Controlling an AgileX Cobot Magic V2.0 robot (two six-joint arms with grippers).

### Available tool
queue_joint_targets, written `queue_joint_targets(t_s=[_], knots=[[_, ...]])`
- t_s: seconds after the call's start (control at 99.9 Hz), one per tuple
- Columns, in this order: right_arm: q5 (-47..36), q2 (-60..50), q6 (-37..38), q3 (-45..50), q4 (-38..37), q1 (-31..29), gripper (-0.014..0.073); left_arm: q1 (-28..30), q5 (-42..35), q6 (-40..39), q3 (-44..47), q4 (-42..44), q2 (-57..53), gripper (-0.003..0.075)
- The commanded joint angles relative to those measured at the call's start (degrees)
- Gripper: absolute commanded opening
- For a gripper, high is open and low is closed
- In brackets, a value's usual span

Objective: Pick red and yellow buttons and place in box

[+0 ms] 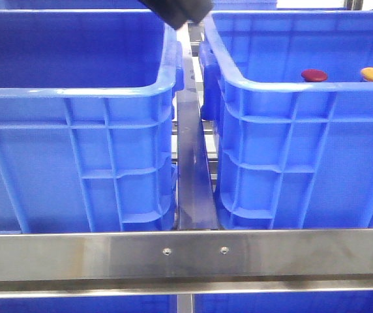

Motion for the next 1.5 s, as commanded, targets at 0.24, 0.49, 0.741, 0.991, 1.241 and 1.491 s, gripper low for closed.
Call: queue_joint_targets(t_s=[0.24, 0.49, 0.741, 0.991, 1.241, 1.491], knots=[[0.44, 0.38, -0.51, -1.57, 0.56, -0.35, -0.0068, -0.47, -9.07, -5.42, 6.69, 4.62, -9.94, -0.0020], [0.63, 0.38, -0.51, -1.57, 0.56, -0.35, -0.0068, -0.47, -15.90, -12.04, 15.42, 11.90, -18.55, -0.0020], [0.63, 0.38, -0.51, -1.57, 0.56, -0.35, -0.0068, -0.47, -23.59, -21.05, 25.73, 19.59, -29.00, -0.0020], [0.63, 0.38, -0.51, -1.57, 0.56, -0.35, -0.0068, 0.40, -28.71, -23.52, 35.15, 20.64, -39.83, -0.0020], [0.63, 0.38, -0.51, -1.57, 0.56, -0.35, -0.0068, 11.69, -27.61, -24.22, 42.47, 20.40, -50.02, -0.0020], [0.63, 0.38, -0.51, -1.57, 0.56, -0.35, -0.0068, 21.60, -26.44, -24.22, 46.45, 22.26, -59.38, -0.0020]])
